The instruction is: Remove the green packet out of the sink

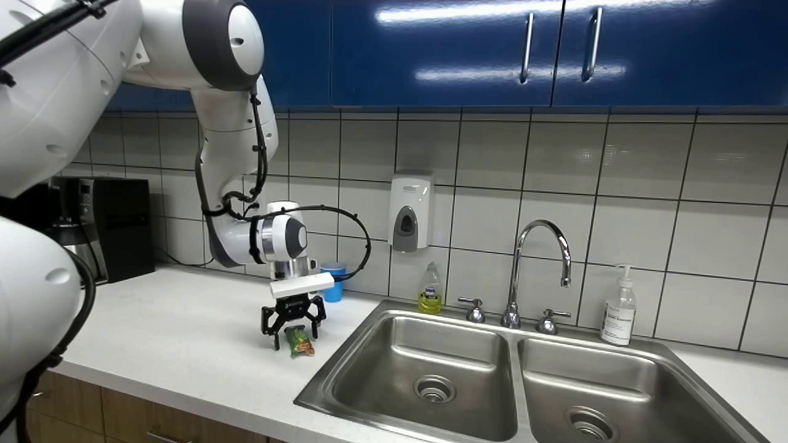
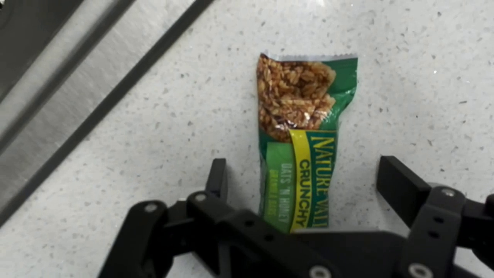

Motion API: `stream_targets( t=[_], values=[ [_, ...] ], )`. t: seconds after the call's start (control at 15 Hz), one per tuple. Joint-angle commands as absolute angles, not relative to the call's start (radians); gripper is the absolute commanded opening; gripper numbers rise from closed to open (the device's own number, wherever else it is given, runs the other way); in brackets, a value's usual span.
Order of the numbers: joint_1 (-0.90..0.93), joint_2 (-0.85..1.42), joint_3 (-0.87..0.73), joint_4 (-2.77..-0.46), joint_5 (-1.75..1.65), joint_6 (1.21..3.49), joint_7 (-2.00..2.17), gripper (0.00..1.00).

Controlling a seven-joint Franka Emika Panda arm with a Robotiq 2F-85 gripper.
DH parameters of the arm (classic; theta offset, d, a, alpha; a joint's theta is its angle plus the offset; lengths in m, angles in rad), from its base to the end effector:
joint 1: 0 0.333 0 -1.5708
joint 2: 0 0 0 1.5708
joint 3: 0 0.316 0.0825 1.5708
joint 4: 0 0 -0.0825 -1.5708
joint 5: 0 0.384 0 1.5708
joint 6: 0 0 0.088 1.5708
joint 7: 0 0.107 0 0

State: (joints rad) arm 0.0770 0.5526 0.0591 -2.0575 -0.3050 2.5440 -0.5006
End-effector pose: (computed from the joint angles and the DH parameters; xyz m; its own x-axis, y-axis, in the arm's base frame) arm 0.5763 0.0831 0.1572 0.6302 0.7661 -0.1264 0.7760 -0.6267 0.0708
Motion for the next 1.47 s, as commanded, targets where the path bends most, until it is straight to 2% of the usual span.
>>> stream_targets(
  t=[0.0,0.67,1.4],
  values=[
    [0.056,0.504,0.074,-2.088,-0.316,2.545,-0.491,1.00],
    [0.037,0.432,0.092,-2.126,-0.290,2.562,-0.514,1.00],
    [-0.049,0.386,0.080,-2.159,-0.013,2.530,-0.353,1.00]
  ],
)
